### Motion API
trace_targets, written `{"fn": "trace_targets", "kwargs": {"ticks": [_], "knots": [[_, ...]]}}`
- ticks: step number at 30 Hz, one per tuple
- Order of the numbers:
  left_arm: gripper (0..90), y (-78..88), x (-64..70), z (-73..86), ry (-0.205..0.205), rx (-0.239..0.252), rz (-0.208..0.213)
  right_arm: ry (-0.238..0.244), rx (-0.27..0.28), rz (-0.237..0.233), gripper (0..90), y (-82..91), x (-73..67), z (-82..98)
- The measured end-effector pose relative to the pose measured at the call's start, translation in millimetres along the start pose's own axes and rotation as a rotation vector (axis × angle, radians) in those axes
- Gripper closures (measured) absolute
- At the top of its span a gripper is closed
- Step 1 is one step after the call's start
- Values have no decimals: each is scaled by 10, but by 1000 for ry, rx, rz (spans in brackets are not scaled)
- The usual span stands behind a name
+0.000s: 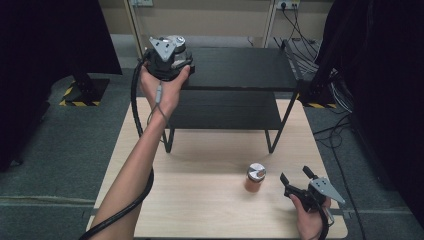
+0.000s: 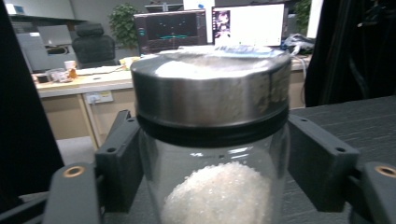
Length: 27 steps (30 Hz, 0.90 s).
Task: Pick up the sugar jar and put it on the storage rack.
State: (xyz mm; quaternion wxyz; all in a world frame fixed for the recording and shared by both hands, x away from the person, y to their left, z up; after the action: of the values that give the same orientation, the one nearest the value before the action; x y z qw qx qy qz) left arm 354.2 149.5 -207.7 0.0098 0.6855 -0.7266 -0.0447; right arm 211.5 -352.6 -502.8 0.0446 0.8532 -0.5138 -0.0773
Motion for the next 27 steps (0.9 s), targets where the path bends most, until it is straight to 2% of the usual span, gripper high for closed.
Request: {"fn": "trace_targets", "kwargs": {"ticks": [10,16,22,27], "knots": [[91,113,-26,98,12,60,25,1,-7,-2,58,-4,1,-11],[74,231,-71,208,2,102,39,-3,-6,-3,56,-4,9,-10],[68,404,-142,341,25,149,73,1,-10,0,56,-5,1,-17],[68,518,-183,415,16,182,76,3,-13,2,56,-8,-9,-21]]}}
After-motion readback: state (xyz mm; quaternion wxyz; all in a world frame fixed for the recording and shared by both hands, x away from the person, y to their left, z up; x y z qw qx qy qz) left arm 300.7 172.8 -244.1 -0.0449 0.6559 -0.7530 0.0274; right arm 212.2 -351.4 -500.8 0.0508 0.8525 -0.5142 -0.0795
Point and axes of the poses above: each handheld gripper's, and its own axes: y roughly backward along the jaws, z roughly out of its underside, x roughly to its right, the point moved 1 cm from there along -y, roughly forward along the jaws, and after that the axes turned 7 degrees about -z, right-handed, at the moved point
